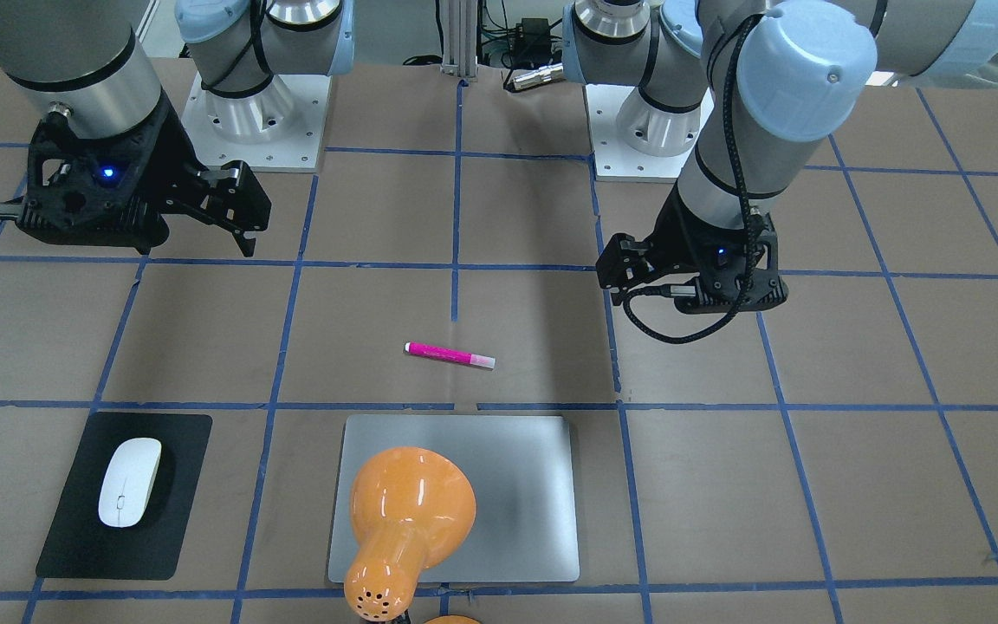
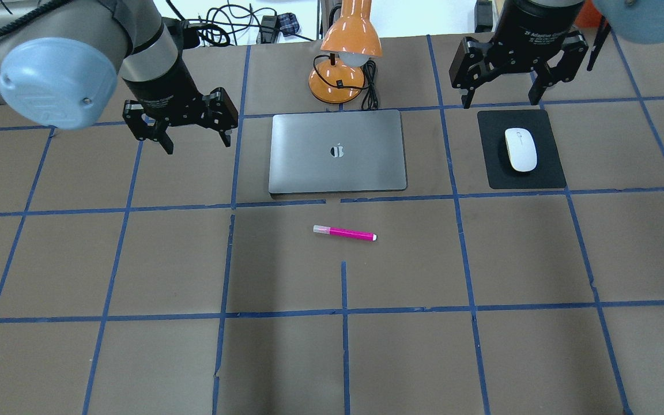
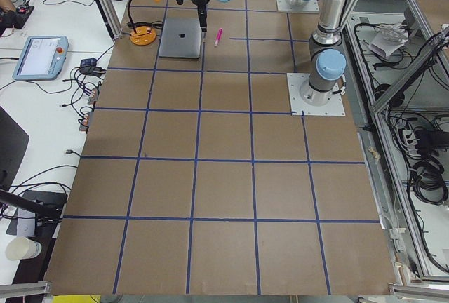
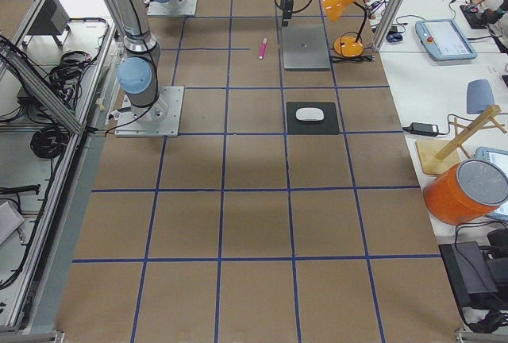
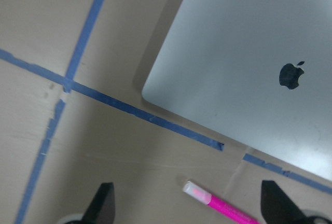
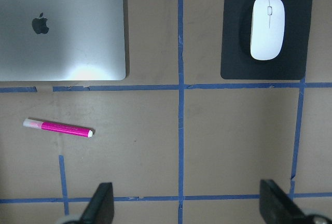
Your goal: Place pen and mouse around notebook
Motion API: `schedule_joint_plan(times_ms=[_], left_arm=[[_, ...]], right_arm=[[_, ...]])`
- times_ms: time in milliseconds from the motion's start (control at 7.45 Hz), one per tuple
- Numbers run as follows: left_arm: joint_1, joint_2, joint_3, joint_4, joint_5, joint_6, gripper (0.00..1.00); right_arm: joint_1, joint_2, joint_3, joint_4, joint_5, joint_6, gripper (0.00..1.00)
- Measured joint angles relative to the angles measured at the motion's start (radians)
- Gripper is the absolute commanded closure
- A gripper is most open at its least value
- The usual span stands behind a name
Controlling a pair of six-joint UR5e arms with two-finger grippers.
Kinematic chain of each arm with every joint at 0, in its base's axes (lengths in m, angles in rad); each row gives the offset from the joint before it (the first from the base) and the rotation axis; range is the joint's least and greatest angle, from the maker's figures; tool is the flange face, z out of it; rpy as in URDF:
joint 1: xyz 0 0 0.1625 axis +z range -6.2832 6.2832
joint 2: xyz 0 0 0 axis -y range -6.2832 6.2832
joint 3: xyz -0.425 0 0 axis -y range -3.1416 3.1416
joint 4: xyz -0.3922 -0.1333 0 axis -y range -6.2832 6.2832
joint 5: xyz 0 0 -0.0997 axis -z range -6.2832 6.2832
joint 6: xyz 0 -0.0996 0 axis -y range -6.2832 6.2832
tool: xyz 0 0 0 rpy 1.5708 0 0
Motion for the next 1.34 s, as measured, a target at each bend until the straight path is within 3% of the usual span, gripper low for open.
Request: schedule_joint_plan(times_ms=[1341], left_arm=[[0.075, 0.111, -0.02, -0.098, -0.003, 0.104, 0.0]], right_arm=[[-0.052, -0.004, 0.003, 0.007, 0.001, -0.01, 0.0]])
